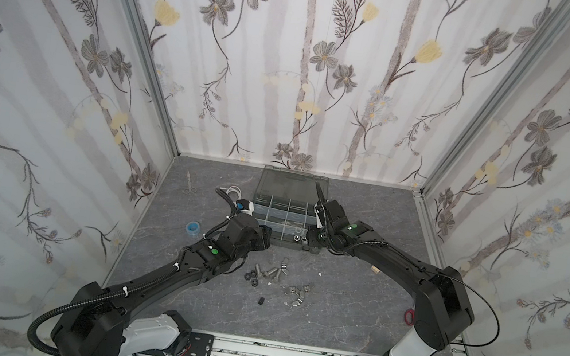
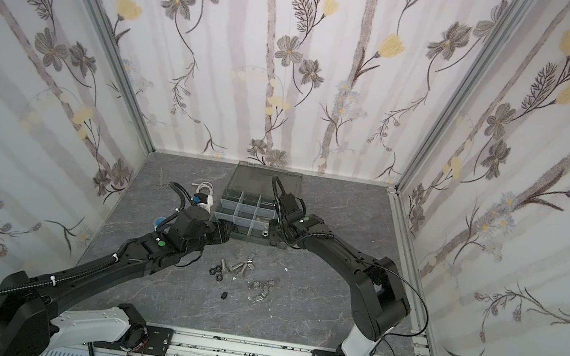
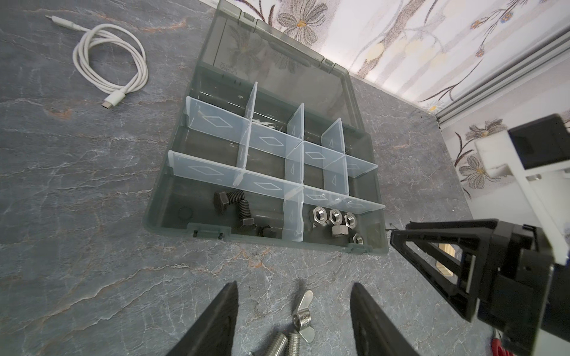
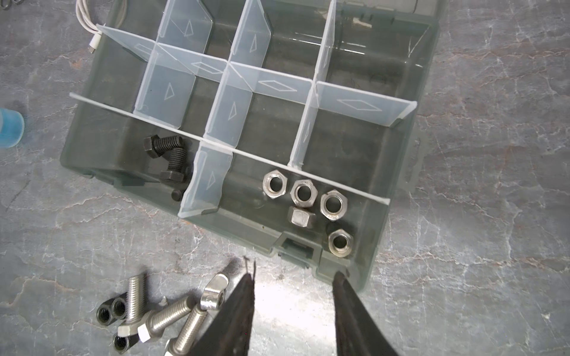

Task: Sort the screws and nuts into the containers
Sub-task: 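Withdraw the right gripper from the box while the left gripper moves over the pile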

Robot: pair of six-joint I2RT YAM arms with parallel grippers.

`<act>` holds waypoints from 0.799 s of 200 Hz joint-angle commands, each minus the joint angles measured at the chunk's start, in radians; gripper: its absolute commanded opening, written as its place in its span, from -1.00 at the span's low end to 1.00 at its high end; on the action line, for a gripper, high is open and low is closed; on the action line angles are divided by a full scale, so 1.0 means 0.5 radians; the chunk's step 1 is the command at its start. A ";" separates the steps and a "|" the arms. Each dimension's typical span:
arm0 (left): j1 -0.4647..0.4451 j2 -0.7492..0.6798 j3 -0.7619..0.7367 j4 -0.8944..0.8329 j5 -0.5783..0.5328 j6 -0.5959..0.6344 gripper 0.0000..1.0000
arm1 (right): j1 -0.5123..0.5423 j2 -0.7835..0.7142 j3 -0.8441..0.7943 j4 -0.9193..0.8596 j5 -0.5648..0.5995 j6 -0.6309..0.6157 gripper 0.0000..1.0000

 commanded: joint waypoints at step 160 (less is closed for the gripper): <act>-0.049 0.344 0.043 0.046 0.240 0.032 0.19 | 0.010 -0.661 -0.856 0.320 0.005 0.378 -0.10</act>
